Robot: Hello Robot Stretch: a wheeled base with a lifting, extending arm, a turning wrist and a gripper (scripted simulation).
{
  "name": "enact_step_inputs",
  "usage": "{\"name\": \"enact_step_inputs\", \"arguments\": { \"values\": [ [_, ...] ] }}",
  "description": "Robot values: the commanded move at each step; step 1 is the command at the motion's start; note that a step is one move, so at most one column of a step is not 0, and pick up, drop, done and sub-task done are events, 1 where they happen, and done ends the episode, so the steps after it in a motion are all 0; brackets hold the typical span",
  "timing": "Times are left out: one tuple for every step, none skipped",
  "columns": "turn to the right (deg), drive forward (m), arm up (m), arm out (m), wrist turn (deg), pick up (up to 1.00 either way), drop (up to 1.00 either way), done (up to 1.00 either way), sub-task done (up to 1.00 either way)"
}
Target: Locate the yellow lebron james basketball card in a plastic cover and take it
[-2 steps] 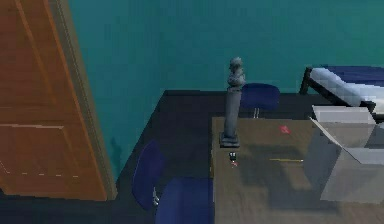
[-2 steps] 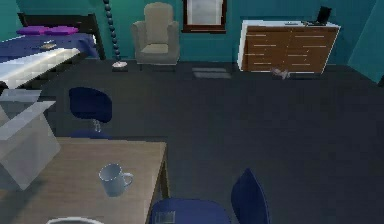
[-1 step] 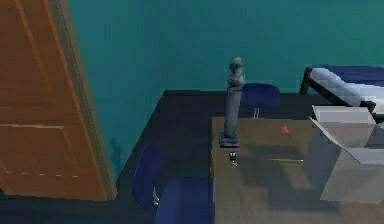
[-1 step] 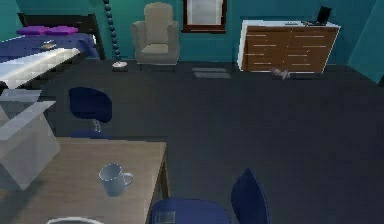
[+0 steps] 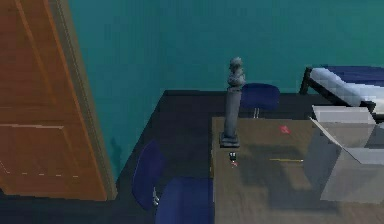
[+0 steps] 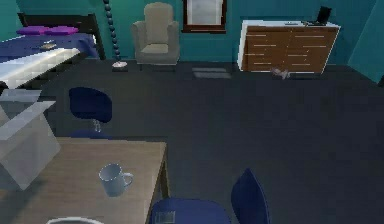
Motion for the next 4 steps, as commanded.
{"name": "enact_step_inputs", "arguments": {
  "values": [
    [0.0, 0.0, 0.0, 0.16, 0.0, 0.0, 0.0, 0.0, 0.0],
    [0.0, 0.0, 0.0, 0.0, 45.0, 0.0, 0.0, 0.0, 0.0],
    [0.0, 0.0, 0.0, 0.0, 45.0, 0.0, 0.0, 0.0, 0.0],
    [0.0, 0.0, 0.0, 0.0, 45.0, 0.0, 0.0, 0.0, 0.0]
  ]
}}
